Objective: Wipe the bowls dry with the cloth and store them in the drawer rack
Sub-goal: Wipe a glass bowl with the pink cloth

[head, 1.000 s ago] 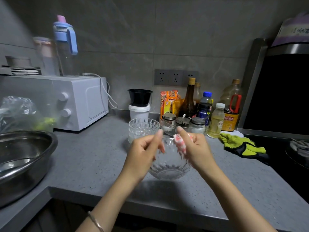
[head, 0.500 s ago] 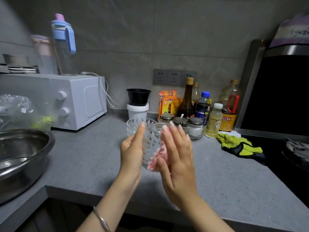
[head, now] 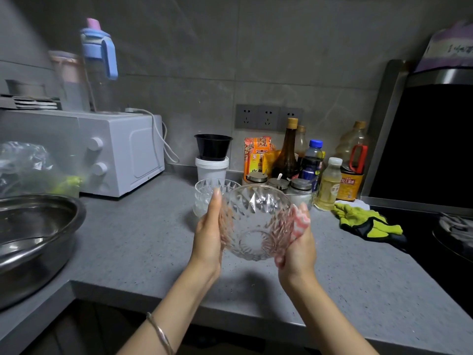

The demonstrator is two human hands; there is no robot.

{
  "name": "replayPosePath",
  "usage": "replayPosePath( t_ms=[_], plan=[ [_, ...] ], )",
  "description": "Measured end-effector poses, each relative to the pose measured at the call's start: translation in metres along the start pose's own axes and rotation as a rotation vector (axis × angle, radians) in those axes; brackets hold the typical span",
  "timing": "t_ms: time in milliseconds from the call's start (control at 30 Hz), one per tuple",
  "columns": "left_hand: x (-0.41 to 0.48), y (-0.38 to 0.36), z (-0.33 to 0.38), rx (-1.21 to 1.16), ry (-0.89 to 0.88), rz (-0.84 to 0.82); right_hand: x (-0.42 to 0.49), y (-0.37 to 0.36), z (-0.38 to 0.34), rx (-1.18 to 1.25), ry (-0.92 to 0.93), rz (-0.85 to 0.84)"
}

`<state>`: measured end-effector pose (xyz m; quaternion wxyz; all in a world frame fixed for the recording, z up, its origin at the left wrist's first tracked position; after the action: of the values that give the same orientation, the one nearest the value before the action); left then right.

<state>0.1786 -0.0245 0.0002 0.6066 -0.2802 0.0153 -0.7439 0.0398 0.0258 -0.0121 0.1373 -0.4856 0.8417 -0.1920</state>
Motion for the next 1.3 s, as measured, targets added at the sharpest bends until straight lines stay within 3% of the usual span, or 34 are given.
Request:
replayPosePath(
  t_ms=[67,133,233,300,367,433,500,567,633,700,800,867,1000,1133,1300],
  plan=[
    [0.001,0.004,-0.009,0.136,0.062,-0.092,-0.002,0.001,-0.011,-0.063,0.100,-0.049],
    [-0.001,0.009,-0.023,0.207,0.226,-0.229,-0.006,-0.001,-0.024,-0.140,0.314,-0.117],
    [-0.018,0.008,-0.047,-0.073,0.652,-0.397,-0.016,-0.003,-0.031,-0.474,0.746,-0.182],
    [-0.025,0.007,-0.046,-0.247,0.770,-0.393,-0.025,-0.009,-0.026,-0.768,0.971,-0.213],
    [-0.026,0.009,-0.047,-0.279,0.783,-0.369,-0.032,-0.013,-0.025,-0.908,1.068,-0.241],
    [-0.023,0.014,-0.050,-0.204,0.701,-0.331,-0.032,-0.016,-0.029,-0.896,0.994,-0.232],
    [-0.019,0.017,-0.053,-0.073,0.557,-0.294,-0.024,-0.025,-0.034,-0.892,0.784,-0.223],
    [-0.017,0.017,-0.052,0.020,0.427,-0.251,-0.021,-0.038,-0.035,-1.146,0.663,-0.195],
    [-0.017,0.013,-0.047,0.023,0.354,-0.224,-0.024,-0.046,-0.029,-1.512,0.670,-0.226],
    [-0.015,0.012,-0.042,0.006,0.293,-0.194,-0.031,-0.048,-0.021,-1.722,0.706,-0.370],
    [-0.011,0.016,-0.035,-0.010,0.222,-0.147,-0.042,-0.045,-0.012,-1.828,0.762,-0.617],
    [-0.012,0.018,-0.033,-0.029,0.200,-0.134,-0.042,-0.038,-0.012,-1.889,0.793,-0.696],
    [-0.010,0.021,-0.028,0.009,0.091,-0.075,-0.039,-0.025,-0.007,-2.154,1.156,-0.533],
    [-0.010,0.017,-0.019,0.039,-0.121,0.041,-0.052,-0.031,0.013,-2.036,1.218,-0.369],
    [-0.008,0.014,-0.017,0.041,-0.212,0.083,-0.069,-0.041,0.022,-1.742,0.998,-0.414]
  ],
)
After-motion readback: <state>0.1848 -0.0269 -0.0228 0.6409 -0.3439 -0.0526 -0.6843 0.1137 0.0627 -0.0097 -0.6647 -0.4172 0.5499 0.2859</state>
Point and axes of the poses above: each hand's wrist, its own x-axis towards the middle knuckle, its own y-axis out of the back of the hand, z = x × y, the point moved 7 cm from there along x, towards the middle knuckle, and after that the axes turned 12 degrees about -y, right-handed, at the moved point
